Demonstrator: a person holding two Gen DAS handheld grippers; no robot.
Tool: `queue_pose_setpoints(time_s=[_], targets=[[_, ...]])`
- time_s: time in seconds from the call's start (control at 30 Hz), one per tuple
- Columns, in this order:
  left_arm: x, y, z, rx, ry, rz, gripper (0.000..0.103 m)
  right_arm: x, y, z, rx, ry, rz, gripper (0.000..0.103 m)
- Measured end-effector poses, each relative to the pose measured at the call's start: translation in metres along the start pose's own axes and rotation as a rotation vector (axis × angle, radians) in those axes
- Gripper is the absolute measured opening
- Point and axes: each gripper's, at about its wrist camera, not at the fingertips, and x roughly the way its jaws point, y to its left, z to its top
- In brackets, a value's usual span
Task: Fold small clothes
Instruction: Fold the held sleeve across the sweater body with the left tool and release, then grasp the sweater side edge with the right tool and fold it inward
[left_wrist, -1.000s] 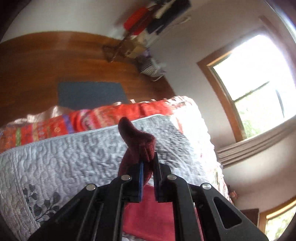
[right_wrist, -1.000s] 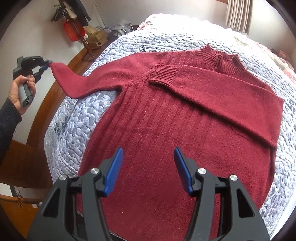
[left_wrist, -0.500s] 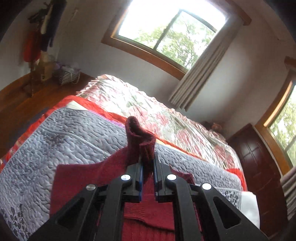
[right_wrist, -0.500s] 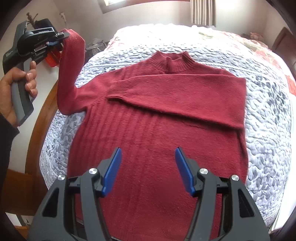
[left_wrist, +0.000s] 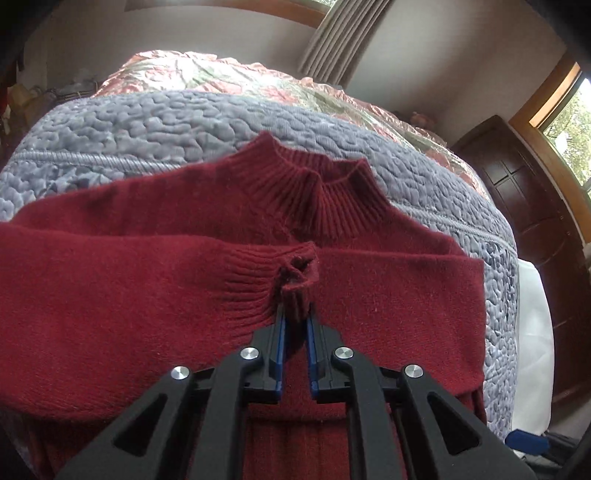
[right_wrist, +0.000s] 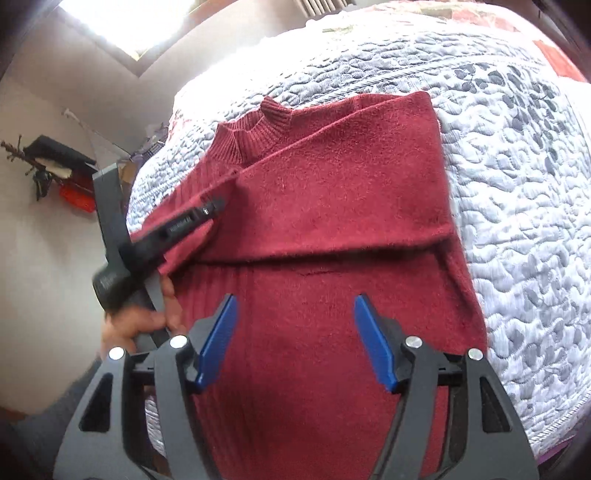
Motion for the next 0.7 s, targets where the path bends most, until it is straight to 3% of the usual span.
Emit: queue_pose_setpoints(time_s=[0.07, 0.13, 0.17, 0.23, 0.33, 0.4, 0.7], targets=[[-0.001, 0.003, -0.005, -0.008, 0.009, -0.009, 0.024, 0.011, -0.006, 0.021, 0.068, 0.024, 0.083, 0.074], [-0.009, 0.006, -0.009, -0.02, 0.002, -0.02, 0.063, 0.025, -0.011, 0.043, 0.129, 0.059, 0.166, 0.076], [-0.017, 0.009, -0.01, -0.029, -0.016, -0.018, 0.069, 0.035, -0.011, 0.053, 0.147, 0.078, 0.194, 0.076], [-0.033, 0.015, -0.016, -0.043, -0.039, -0.028, 0.071, 0.055, -0.008, 0.072, 0.15, 0.114, 0.225, 0.072], [-0.054, 0.026, -0.024, -0.063, -0.029, -0.031, 0.071, 0.096, -0.003, 0.094, 0.177, 0.193, 0.307, 0.051], [-0.071, 0.037, -0.035, -0.081, -0.024, -0.023, 0.071, 0.12, 0.002, 0.105, 0.175, 0.225, 0.324, 0.046], [-0.131, 0.081, -0.092, -0.195, 0.014, 0.022, 0.072, 0.166, 0.037, 0.115, 0.071, 0.253, 0.283, 0.049]])
